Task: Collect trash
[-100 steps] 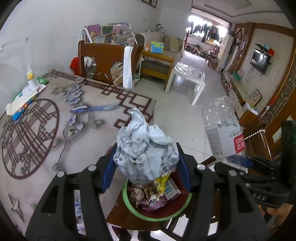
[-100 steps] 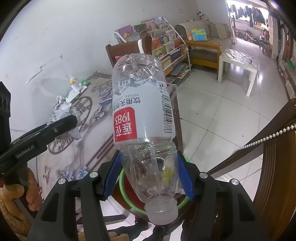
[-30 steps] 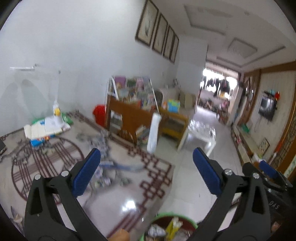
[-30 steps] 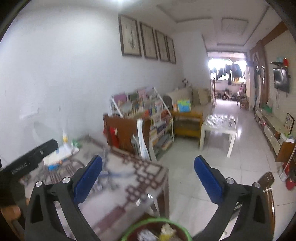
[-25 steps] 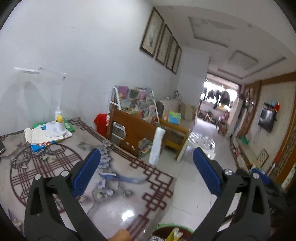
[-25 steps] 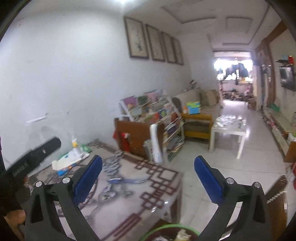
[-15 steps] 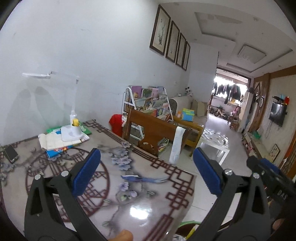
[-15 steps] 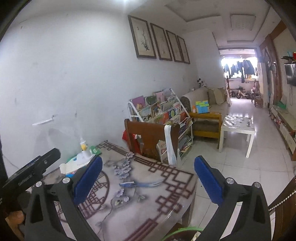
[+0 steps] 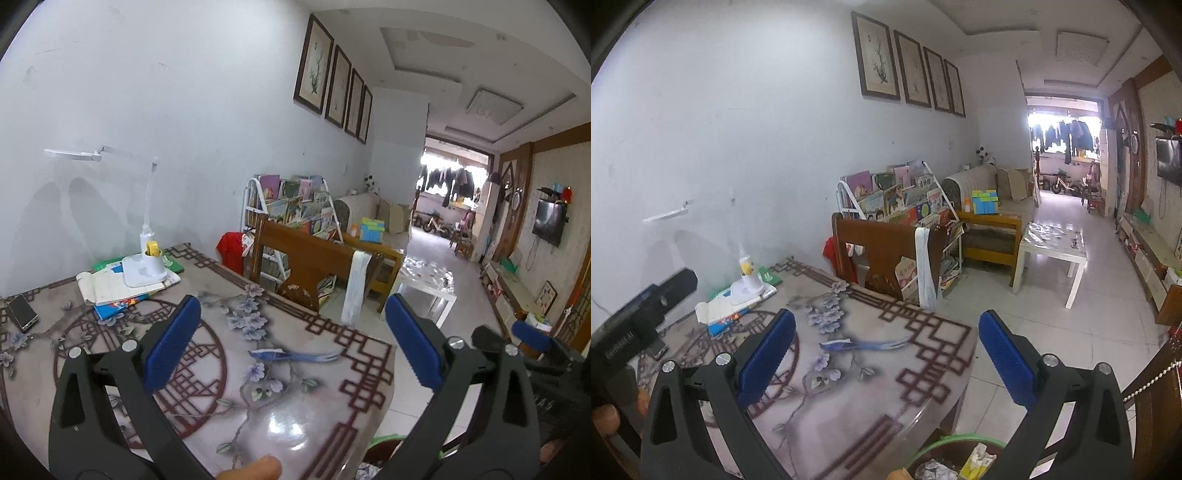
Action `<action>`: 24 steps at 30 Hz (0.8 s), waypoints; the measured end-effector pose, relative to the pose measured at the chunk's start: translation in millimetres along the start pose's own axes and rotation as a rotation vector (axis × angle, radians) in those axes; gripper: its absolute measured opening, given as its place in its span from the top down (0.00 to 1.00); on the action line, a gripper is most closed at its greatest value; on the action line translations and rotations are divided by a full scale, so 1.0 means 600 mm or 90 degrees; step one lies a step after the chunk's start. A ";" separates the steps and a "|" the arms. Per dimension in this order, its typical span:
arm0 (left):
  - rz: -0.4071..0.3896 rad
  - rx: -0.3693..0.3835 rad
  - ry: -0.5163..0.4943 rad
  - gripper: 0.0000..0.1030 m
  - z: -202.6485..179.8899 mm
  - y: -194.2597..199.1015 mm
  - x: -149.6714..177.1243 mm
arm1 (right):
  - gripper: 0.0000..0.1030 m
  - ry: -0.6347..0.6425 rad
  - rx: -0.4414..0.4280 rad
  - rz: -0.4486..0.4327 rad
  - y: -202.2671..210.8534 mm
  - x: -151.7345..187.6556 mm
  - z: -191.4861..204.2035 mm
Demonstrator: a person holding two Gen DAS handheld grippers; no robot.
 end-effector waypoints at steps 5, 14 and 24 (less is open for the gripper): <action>0.024 -0.009 0.002 0.05 0.015 -0.014 0.013 | 0.07 -0.001 0.000 0.000 -0.002 0.003 0.008; 0.039 0.012 -0.034 0.05 -0.001 -0.038 0.016 | 0.07 -0.018 0.012 -0.025 0.010 -0.001 0.009; 0.056 0.028 -0.038 0.05 0.001 -0.048 0.021 | 0.07 -0.031 0.033 -0.035 0.015 -0.005 0.002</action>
Point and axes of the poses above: each gripper's, at about its wrist camera, not at the fingertips, and y roughly against the way its jaws point, z to its left, x to its underside, the point moved 5 cm from there along -y, roughly the way its jaws point, and after that the axes turned 3 degrees about -y, right-handed, at the moved point
